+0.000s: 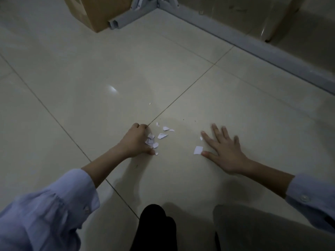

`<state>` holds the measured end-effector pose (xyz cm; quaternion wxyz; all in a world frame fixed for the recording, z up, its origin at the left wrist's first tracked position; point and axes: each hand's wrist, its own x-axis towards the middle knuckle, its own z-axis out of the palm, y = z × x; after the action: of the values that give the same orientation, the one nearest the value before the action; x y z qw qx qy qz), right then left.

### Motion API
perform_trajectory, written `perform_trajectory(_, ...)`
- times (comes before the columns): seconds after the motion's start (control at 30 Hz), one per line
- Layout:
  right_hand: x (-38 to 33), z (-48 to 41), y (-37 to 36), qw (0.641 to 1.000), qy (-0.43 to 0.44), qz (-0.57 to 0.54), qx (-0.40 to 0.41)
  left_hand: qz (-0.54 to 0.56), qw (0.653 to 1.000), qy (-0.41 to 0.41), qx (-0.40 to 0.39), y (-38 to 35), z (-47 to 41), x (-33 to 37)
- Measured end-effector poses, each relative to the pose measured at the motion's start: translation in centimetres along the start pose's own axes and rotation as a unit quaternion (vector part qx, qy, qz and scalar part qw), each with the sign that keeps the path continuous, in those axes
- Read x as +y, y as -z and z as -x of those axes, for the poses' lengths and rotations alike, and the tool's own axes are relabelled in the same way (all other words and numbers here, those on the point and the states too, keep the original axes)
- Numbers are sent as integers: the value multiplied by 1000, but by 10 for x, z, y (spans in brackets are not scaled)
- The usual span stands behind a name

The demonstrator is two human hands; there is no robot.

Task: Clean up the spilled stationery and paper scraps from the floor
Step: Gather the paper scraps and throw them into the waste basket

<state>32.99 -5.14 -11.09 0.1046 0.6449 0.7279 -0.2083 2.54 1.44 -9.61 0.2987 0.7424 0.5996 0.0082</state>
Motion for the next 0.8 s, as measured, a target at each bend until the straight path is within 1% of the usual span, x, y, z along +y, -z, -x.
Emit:
perform_trajectory(0.23,-15,-4,-9,999,6,-22,37,50,998,-38,14,-7,-16,28)
perform_trajectory(0.47,-28,-21,-5,992,70,-75,74,76,994,-75,12,-22,-20,55)
perform_trajectory(0.57,-29,-27,-3,985,85,-109,101,87,993,-76,1,-19,-22,56)
perform_trajectory(0.67,-30,-32,-2,967,114,-154,169,101,992,-72,15,-6,-23,49)
perform_trajectory(0.7,-30,-33,0,961,120,-173,179,100,993,-67,21,-3,-23,46)
perform_trajectory(0.73,-32,-33,2,958,126,-181,182,98,993,-62,22,0,-23,43)
perform_trajectory(0.8,-36,-36,6,964,130,-159,169,94,994,-57,14,1,-23,41)
